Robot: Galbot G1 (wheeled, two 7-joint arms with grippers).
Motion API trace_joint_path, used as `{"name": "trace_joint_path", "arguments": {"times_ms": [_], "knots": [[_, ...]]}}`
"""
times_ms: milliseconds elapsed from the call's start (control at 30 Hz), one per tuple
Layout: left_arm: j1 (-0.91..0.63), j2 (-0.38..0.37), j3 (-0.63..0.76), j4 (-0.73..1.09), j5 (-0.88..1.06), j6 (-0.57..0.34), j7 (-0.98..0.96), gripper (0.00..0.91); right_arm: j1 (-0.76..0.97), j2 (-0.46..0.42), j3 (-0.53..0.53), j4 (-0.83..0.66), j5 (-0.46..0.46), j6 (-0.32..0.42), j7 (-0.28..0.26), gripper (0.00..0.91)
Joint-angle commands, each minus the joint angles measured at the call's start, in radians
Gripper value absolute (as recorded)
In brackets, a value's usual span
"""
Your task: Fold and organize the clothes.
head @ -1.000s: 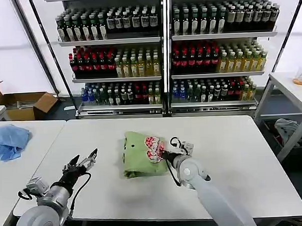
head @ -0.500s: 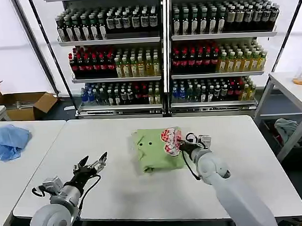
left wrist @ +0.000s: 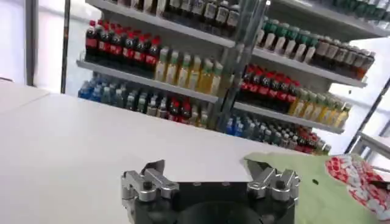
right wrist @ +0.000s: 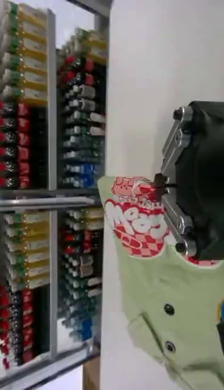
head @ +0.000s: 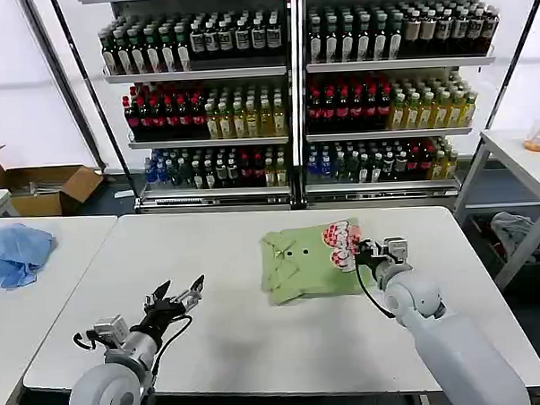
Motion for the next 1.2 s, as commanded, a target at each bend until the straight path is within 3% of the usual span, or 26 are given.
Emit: {"name": "trace_joint_path", "arguments": {"times_ms": [33, 133, 267, 300, 400, 500, 533, 633, 867, 1200], "knots": [[-0.007, 0.001, 0.019, 0.005, 0.018, -0.002, 0.003, 0.907, 0.0, -0.031, 0.004, -0.064, -0.207, -0.002, -0.075, 0.907], [-0.009, -0.002, 0.022, 0.007, 0.027, -0.006, 0.004, 0.907, -0.017, -0.022, 0.009, -0.049, -0.207, 0.02, -0.103, 0.907], [-0.01, -0.001, 0.028, 0.005, 0.046, -0.021, 0.005, 0.907, -0.048, -0.014, 0.017, -0.027, -0.232, 0.118, -0.102, 0.907], [-0.01, 0.0, 0.028, 0.004, 0.049, -0.024, 0.005, 0.907, -0.069, -0.014, 0.023, -0.013, -0.246, 0.191, -0.093, 0.907], [-0.011, 0.003, 0.027, 0.001, 0.052, -0.034, 0.004, 0.907, -0.129, -0.022, 0.069, 0.041, -0.261, 0.316, -0.084, 0.907], [-0.007, 0.005, 0.026, -0.003, 0.073, -0.062, 0.003, 0.907, -0.206, -0.034, 0.119, 0.12, -0.272, 0.396, -0.074, 0.907], [-0.005, 0.006, 0.027, -0.006, 0.088, -0.07, 0.003, 0.907, -0.266, -0.039, 0.152, 0.16, -0.291, 0.456, -0.072, 0.907], [-0.002, 0.004, 0.03, -0.017, 0.12, -0.082, 0.005, 0.907, -0.406, -0.062, 0.241, 0.26, -0.297, 0.521, -0.085, 0.907], [0.014, -0.01, 0.03, -0.044, 0.177, -0.11, 0.007, 0.907, -0.676, -0.047, 0.404, 0.472, -0.262, 0.535, -0.138, 0.907], [0.046, -0.009, 0.004, -0.062, 0.192, -0.115, 0.014, 0.907, -0.792, -0.01, 0.436, 0.513, -0.242, 0.504, -0.164, 0.907]]}}
